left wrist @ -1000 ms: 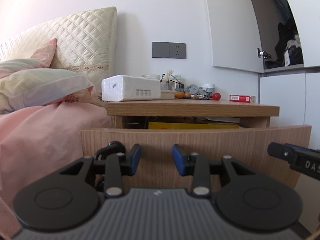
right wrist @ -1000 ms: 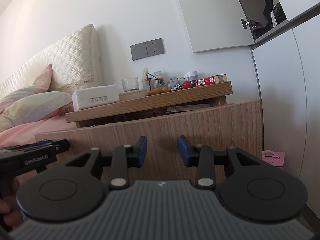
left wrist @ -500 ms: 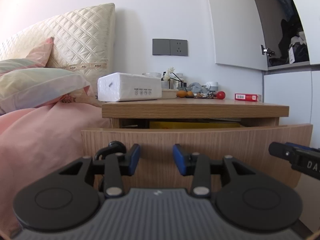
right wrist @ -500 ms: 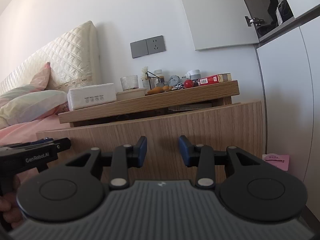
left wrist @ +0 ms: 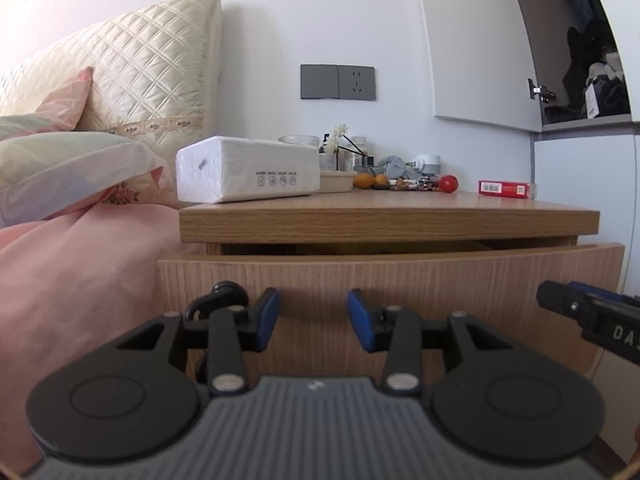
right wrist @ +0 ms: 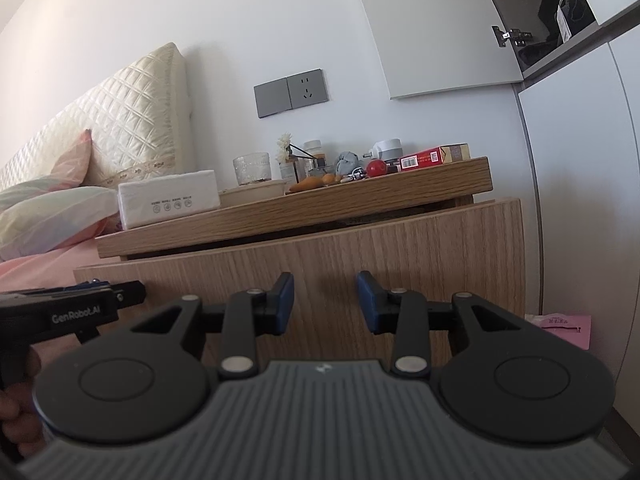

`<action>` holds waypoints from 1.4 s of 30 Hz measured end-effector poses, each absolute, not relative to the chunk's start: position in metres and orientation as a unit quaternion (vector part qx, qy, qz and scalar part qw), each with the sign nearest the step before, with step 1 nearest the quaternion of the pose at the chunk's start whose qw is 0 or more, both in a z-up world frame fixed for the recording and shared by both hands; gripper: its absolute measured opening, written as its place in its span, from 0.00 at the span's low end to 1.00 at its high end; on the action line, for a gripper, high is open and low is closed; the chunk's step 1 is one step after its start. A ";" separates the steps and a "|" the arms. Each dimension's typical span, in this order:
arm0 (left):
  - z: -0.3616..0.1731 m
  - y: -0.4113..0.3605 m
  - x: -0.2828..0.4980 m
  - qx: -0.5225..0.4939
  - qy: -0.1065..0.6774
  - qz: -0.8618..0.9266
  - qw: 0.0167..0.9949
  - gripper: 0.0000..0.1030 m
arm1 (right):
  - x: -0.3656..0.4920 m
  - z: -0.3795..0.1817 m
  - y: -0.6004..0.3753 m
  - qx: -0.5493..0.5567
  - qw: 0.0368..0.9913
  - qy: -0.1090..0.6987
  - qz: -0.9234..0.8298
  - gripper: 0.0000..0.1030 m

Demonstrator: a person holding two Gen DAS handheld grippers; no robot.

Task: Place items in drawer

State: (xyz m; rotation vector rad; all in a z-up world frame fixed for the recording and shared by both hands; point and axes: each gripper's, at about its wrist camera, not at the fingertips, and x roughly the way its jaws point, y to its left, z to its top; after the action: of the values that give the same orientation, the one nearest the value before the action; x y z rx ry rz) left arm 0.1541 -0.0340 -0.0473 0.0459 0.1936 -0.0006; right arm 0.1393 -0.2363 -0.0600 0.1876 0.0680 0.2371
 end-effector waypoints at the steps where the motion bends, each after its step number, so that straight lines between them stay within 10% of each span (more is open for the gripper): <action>1: -0.048 -0.034 0.156 0.022 0.096 0.000 0.995 0.42 | 0.141 -0.061 -0.237 0.092 0.988 0.032 0.117 0.36; 42: -0.051 -0.025 0.205 0.019 0.095 -0.003 0.995 0.53 | 0.189 -0.073 -0.242 0.077 0.992 0.016 0.101 0.39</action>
State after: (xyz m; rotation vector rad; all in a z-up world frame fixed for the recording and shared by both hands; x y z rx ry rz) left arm 0.2052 -0.0249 -0.0513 0.0386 0.1896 -0.0064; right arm 0.1889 -0.2416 -0.0725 0.1544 0.0320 0.2028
